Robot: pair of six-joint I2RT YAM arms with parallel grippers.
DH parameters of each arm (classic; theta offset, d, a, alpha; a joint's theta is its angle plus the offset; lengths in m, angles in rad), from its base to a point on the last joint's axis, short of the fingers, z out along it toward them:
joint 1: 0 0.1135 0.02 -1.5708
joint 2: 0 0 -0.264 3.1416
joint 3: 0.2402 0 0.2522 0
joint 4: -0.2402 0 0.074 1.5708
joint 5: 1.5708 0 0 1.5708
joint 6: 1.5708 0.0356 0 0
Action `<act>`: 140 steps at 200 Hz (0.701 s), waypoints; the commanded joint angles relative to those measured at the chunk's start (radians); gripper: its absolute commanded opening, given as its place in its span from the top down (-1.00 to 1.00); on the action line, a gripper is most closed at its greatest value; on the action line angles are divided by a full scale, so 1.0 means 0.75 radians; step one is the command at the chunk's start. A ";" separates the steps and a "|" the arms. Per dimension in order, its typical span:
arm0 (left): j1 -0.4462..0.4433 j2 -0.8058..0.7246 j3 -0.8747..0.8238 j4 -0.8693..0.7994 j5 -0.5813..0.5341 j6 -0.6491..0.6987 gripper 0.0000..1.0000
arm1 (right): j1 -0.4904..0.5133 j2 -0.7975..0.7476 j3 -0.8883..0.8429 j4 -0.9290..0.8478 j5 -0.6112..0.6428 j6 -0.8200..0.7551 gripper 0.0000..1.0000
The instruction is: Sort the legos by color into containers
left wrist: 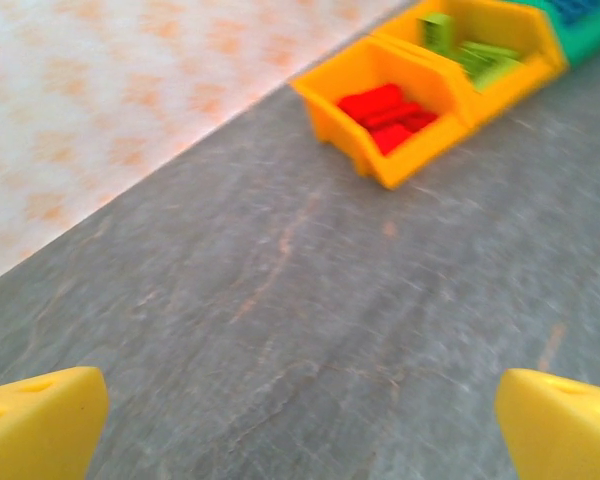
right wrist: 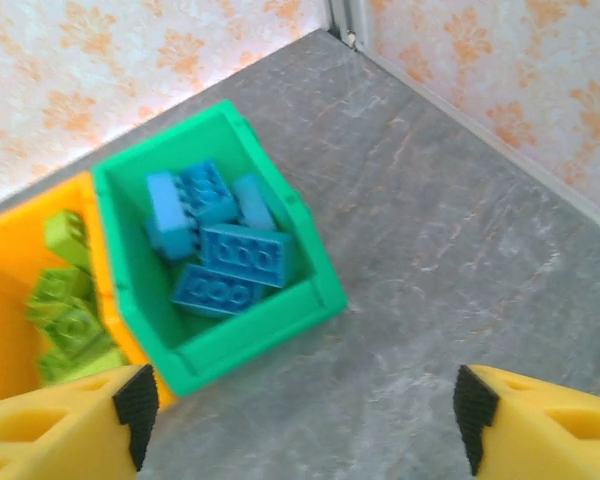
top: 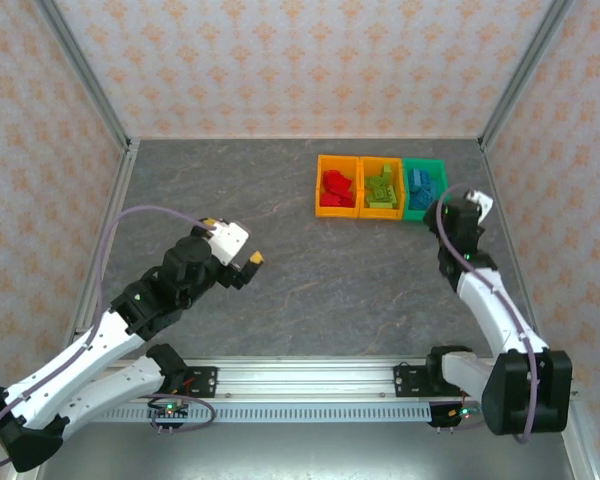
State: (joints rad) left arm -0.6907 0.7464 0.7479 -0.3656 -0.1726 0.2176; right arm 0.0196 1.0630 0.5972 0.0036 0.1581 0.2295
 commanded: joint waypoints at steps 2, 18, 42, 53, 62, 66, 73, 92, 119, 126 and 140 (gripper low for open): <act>0.024 -0.002 -0.139 0.149 -0.403 -0.213 -1.00 | 0.001 0.036 -0.201 0.393 0.116 -0.122 -0.72; 0.066 0.033 -0.272 0.319 -0.586 -0.182 -1.00 | 0.000 0.121 -0.259 0.511 0.112 -0.166 -0.79; 0.263 0.168 -0.426 0.602 -0.538 -0.146 -1.00 | 0.000 0.325 -0.225 0.661 0.110 -0.221 -0.82; 0.370 0.266 -0.453 0.701 -0.466 -0.161 -1.00 | -0.001 0.406 -0.202 0.760 0.076 -0.250 -0.82; 0.448 0.358 -0.468 0.792 -0.416 -0.183 -1.00 | 0.000 0.480 -0.193 0.842 0.029 -0.273 -0.82; 0.482 0.398 -0.475 0.839 -0.389 -0.192 -1.00 | 0.000 0.525 -0.178 0.840 0.006 -0.283 -0.82; 0.534 0.463 -0.484 0.920 -0.345 -0.209 -1.00 | 0.000 0.594 -0.195 0.948 -0.062 -0.313 -0.82; 0.642 0.640 -0.487 1.133 -0.218 -0.219 -1.00 | 0.004 0.610 -0.295 1.141 -0.129 -0.344 -0.99; 0.716 0.833 -0.410 1.295 -0.092 -0.150 -1.00 | 0.002 0.594 -0.272 1.065 -0.031 -0.298 -0.99; 0.754 0.885 -0.369 1.267 -0.038 -0.204 -1.00 | 0.001 0.605 -0.278 1.095 -0.031 -0.302 -0.98; 0.856 0.991 -0.413 1.457 0.108 -0.273 -1.00 | 0.010 0.602 -0.270 1.071 -0.025 -0.306 -0.98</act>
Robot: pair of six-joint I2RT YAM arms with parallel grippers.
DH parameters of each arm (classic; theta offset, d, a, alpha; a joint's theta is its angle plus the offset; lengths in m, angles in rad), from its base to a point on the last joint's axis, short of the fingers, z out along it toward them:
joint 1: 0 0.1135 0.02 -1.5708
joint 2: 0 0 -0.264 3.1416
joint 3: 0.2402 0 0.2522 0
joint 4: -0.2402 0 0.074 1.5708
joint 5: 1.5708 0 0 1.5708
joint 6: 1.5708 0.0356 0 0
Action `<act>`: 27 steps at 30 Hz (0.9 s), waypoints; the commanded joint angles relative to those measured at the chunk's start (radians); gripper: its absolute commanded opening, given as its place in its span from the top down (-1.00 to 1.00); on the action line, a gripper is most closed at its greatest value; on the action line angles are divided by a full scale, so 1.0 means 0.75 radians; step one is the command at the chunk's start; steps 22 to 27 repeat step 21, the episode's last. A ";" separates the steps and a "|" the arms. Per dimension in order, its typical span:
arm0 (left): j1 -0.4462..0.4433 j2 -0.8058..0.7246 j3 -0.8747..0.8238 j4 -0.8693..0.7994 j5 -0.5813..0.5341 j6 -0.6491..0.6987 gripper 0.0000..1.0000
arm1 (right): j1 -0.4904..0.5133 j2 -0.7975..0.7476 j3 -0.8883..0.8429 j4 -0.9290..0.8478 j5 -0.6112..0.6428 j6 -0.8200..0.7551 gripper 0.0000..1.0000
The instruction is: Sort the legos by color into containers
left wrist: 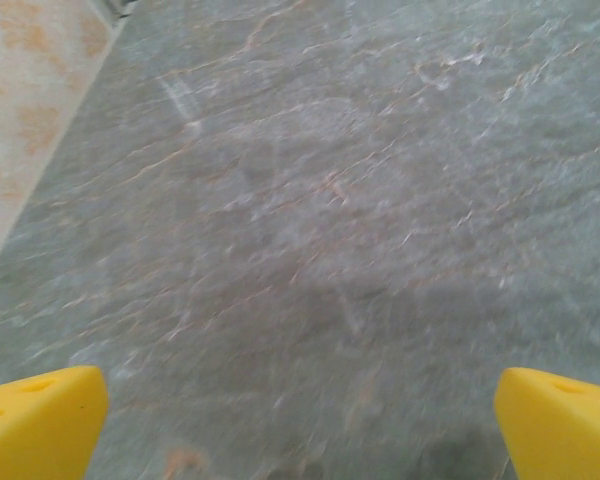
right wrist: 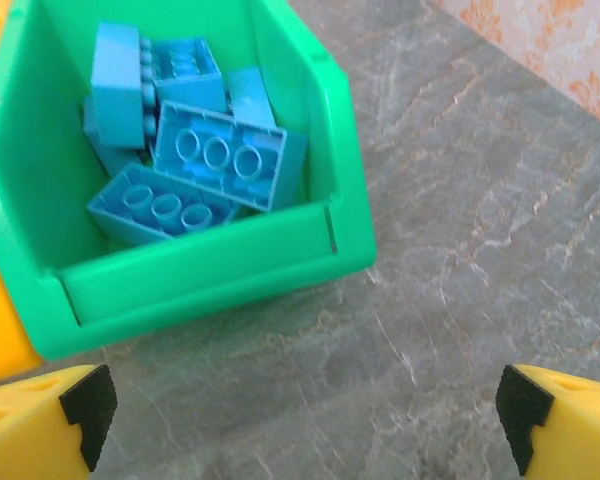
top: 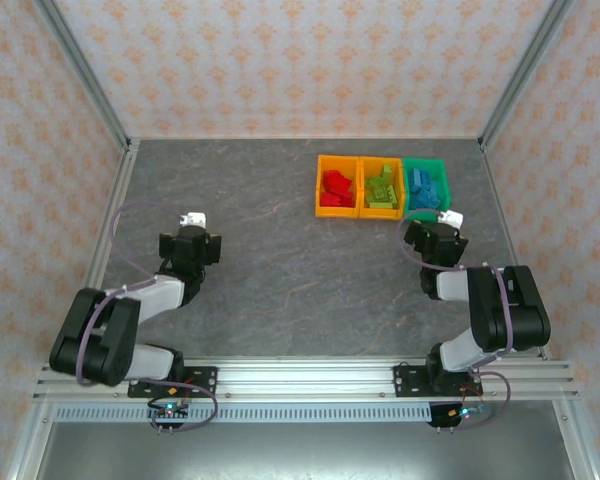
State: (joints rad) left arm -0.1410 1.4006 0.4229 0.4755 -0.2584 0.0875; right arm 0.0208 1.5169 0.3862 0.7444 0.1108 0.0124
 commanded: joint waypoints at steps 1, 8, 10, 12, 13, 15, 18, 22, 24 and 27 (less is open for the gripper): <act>0.131 0.115 0.019 0.314 0.227 -0.109 -1.00 | 0.009 -0.003 0.012 0.084 0.037 -0.017 -0.98; 0.142 0.124 -0.013 0.380 0.204 -0.123 -1.00 | 0.023 0.000 0.026 0.067 0.049 -0.037 -0.98; 0.127 0.130 -0.001 0.369 0.210 -0.103 -1.00 | 0.023 0.000 0.025 0.067 0.049 -0.037 -0.99; 0.129 0.131 0.005 0.359 0.230 -0.098 -1.00 | 0.024 0.000 0.027 0.067 0.049 -0.038 -0.98; 0.129 0.129 0.007 0.353 0.232 -0.097 -1.00 | 0.024 0.002 0.026 0.066 0.049 -0.038 -0.98; 0.129 0.129 0.006 0.353 0.231 -0.097 -1.00 | 0.024 0.000 0.027 0.065 0.048 -0.037 -0.99; 0.129 0.131 0.007 0.355 0.231 -0.097 -1.00 | 0.027 0.008 0.039 0.048 0.049 -0.039 -0.98; 0.129 0.129 0.007 0.356 0.231 -0.097 -1.00 | 0.028 -0.002 0.023 0.068 0.047 -0.041 -0.98; 0.129 0.129 0.007 0.356 0.231 -0.097 -1.00 | 0.028 -0.002 0.023 0.068 0.047 -0.041 -0.98; 0.129 0.129 0.007 0.356 0.231 -0.097 -1.00 | 0.028 -0.002 0.023 0.068 0.047 -0.041 -0.98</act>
